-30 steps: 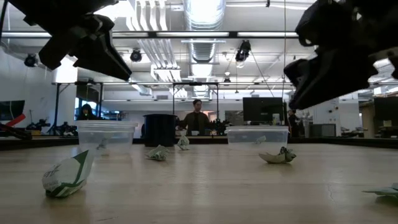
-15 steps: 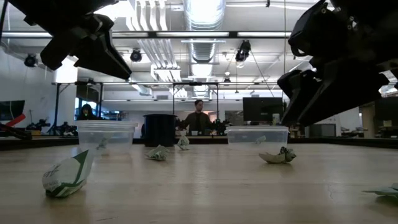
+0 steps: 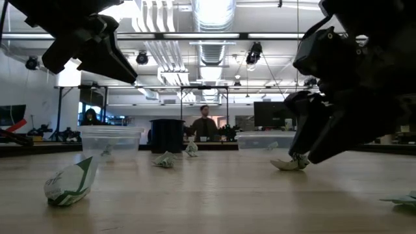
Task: Pick and place items into bin
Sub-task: Put the stevia packet into the rectangle transparent bin
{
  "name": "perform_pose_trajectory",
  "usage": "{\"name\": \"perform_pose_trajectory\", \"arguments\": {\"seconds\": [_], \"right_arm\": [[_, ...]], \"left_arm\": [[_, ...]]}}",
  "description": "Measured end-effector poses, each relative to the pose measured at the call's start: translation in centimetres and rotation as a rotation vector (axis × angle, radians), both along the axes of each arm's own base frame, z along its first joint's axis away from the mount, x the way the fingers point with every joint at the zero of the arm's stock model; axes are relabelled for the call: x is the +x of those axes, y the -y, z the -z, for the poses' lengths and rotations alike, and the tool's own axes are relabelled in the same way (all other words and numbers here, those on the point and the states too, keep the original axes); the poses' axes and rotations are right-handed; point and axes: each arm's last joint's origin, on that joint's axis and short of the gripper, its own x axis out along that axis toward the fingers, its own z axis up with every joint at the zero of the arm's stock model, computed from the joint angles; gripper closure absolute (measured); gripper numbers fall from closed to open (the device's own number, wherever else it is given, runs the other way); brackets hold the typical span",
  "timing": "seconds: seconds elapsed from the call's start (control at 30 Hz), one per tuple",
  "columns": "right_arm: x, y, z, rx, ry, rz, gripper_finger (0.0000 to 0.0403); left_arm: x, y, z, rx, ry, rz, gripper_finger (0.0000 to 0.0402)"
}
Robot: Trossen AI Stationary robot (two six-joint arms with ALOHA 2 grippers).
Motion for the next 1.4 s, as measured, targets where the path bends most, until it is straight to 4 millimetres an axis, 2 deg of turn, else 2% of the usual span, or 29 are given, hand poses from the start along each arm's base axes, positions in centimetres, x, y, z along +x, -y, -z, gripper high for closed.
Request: {"name": "perform_pose_trajectory", "arguments": {"seconds": [0.33,0.8,0.9,1.1,1.4], "right_arm": [[0.1,0.0,0.5,-0.006,-0.014,0.000,0.0270],[0.0,0.0,0.6,-0.029,-0.012,-0.020,0.0381],[0.0,0.0,0.3,-0.028,-0.004,-0.019,0.0392],[-0.7,0.6,-1.4,-0.095,0.007,0.022,0.0394],[-2.7,2.9,-5.9,-0.295,0.074,0.170,0.0394]], "left_arm": [[0.0,0.0,0.1,0.001,-0.002,0.000,0.0333],[0.0,0.0,0.0,0.000,0.000,0.000,0.0333],[0.0,0.0,0.0,0.000,-0.001,0.001,0.0333],[0.0,0.0,0.0,0.000,-0.002,0.001,0.0333],[0.0,0.0,0.0,0.000,-0.002,0.001,0.0333]]}}
